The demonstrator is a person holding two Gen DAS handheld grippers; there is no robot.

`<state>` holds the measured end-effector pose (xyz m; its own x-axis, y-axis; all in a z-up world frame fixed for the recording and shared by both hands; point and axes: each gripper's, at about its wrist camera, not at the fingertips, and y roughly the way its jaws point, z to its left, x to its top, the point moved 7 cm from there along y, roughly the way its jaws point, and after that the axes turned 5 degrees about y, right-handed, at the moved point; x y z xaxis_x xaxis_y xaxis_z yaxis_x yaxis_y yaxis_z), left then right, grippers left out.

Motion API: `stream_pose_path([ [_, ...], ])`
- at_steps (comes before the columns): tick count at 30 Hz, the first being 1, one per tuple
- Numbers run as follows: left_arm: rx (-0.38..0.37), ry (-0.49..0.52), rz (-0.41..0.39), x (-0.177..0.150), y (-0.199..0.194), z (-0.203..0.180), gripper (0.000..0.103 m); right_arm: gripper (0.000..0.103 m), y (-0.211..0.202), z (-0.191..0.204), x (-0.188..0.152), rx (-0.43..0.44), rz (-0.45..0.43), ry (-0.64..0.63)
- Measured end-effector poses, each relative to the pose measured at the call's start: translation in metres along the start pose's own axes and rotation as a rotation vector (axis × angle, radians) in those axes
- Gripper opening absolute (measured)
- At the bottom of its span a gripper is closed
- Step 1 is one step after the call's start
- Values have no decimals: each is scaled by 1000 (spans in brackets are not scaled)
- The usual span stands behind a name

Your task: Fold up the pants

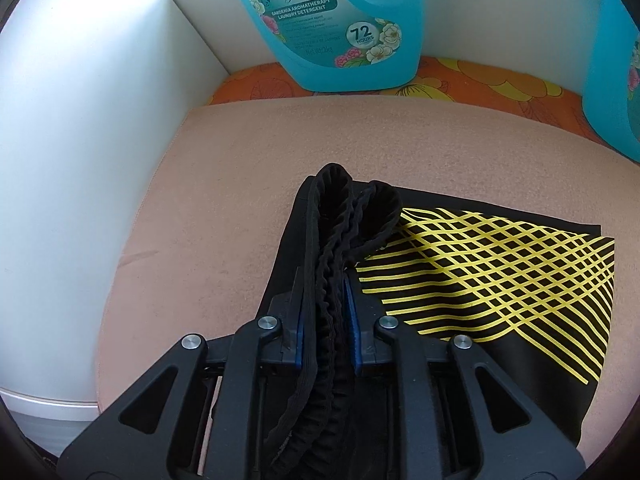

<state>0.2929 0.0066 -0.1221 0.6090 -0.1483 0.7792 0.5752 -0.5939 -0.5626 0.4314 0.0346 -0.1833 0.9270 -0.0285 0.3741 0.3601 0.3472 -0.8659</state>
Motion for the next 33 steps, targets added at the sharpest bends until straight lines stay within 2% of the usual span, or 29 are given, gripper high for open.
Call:
stream_pose_path([
  [2, 27, -3, -3, 0, -4, 4, 13, 46, -4, 8, 2, 64, -9, -20],
  [5, 56, 3, -14, -1, -14, 10, 14, 60, -25, 17, 3, 170, -33, -34],
  [6, 72, 3, -17, -1, -19, 12, 22, 61, -33, 20, 3, 213, -37, -37],
  [7, 83, 1, -25, -1, -24, 14, 27, 62, -44, 20, 3, 240, -49, -42],
  [11, 140, 25, -55, 1, -45, 17, 29, 63, -83, 7, 2, 249, -116, -59],
  [14, 143, 19, -51, 6, -49, 23, 30, 63, -105, -19, -1, 225, -155, -45],
  [17, 156, 31, -42, 11, -49, 27, 49, 63, -124, -54, -7, 152, -205, -33],
  [20, 154, 34, -13, 19, -42, 32, 50, 63, -139, -89, -17, 86, -239, -10],
  [26, 181, 53, 67, 38, -3, 47, 51, 63, -148, -144, -38, -9, -253, 36],
  [30, 195, 54, 124, 49, 34, 55, 53, 63, -141, -164, -43, 4, -232, 101],
  [33, 259, 79, 156, 55, 61, 63, 53, 63, -131, -165, -53, 11, -198, 99],
])
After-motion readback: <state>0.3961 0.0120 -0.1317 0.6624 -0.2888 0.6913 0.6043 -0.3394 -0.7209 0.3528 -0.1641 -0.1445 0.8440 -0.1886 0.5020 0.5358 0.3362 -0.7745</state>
